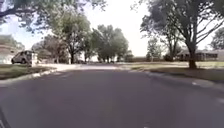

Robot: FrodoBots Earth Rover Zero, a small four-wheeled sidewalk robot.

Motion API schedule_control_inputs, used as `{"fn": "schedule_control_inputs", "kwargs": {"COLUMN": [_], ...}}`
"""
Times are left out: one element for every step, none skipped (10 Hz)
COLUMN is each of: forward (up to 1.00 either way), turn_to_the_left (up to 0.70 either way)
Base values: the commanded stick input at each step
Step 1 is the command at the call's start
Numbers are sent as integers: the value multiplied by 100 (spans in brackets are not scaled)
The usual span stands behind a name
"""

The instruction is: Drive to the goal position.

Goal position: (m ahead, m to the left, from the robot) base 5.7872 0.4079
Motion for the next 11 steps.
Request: {"fn": "schedule_control_inputs", "kwargs": {"forward": [100,100,100,100,100,100,100,100,100,100,100], "turn_to_the_left": [40,33,8,0,0,0,0,0,0,0,0]}}
